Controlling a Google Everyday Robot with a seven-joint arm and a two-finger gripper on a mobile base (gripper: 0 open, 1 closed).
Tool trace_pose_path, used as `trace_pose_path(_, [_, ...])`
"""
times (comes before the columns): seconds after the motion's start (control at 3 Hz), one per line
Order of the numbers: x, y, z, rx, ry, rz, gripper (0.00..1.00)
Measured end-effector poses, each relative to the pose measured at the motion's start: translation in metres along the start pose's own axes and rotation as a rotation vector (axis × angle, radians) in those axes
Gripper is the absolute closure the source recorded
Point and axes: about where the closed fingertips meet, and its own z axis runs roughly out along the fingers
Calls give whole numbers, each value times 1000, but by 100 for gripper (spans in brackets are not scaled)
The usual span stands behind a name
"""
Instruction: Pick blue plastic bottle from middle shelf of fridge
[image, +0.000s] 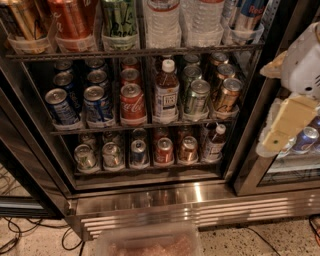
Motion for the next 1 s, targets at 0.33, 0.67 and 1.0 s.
trace_pose_path(0.33, [-23, 7, 16, 23, -92, 39, 0])
trace_pose_path(0.67, [-43, 7, 34, 62, -155, 85, 0])
trace_pose_path(1.0, [-58, 1, 57, 93, -205, 132, 0])
